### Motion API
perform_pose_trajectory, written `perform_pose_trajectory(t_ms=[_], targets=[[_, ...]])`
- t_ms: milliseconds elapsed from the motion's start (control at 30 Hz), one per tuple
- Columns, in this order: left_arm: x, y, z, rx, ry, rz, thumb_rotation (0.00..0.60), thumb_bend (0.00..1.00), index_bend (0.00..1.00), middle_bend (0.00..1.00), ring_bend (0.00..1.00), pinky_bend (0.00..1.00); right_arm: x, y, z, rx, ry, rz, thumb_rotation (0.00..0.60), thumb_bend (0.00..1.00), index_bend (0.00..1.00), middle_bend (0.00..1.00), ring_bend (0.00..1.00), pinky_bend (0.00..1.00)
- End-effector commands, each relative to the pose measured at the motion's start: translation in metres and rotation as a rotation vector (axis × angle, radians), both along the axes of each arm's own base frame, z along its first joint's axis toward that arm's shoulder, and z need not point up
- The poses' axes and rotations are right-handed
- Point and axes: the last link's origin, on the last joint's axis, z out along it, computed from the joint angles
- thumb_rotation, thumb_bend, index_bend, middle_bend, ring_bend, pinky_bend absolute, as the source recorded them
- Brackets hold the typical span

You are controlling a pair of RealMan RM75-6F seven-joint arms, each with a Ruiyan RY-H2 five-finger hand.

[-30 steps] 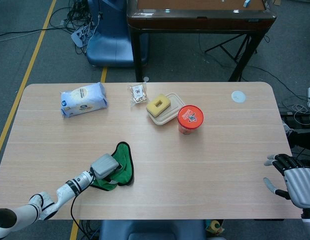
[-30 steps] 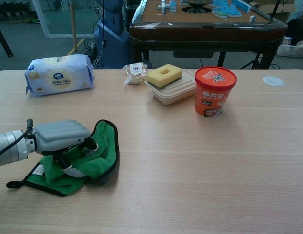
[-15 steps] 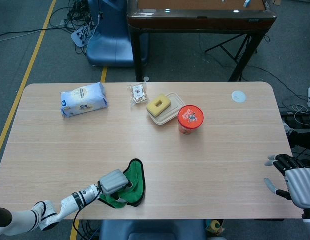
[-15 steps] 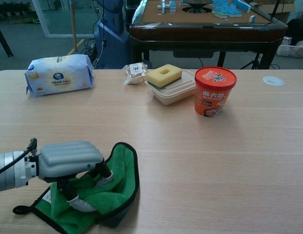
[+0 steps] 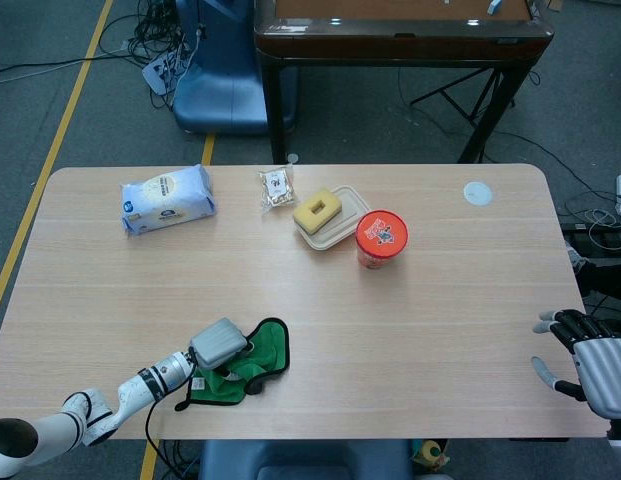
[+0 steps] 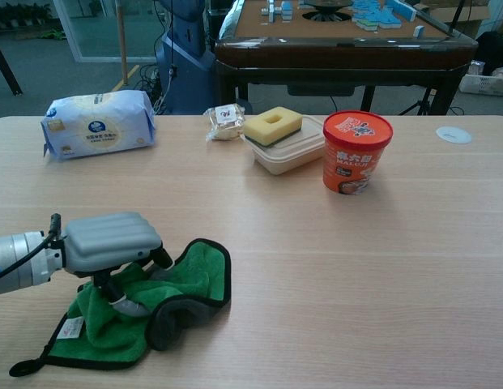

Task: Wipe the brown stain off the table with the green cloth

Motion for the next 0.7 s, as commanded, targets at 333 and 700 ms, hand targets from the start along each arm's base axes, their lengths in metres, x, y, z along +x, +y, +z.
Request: perform_pose_trajectory(t_ms=[333, 700], targets=[[-0.02, 0.035, 0.009, 0.152, 0.034, 0.038, 0.6, 0.25, 0.66, 0.69, 0.67, 0.96, 0.002, 0.0, 0.0, -0.001, 0.002, 0.009, 0.6, 0.37, 0.38, 0.31, 0.23, 0.26], [-0.031, 0.079, 0.036, 0.322, 0.083, 0.09, 0.6, 0.25, 0.66, 0.69, 0.67, 0.96, 0.003, 0.003, 0.002, -0.011, 0.004, 0.007, 0.6, 0.37, 0.38, 0.31, 0.23, 0.26]])
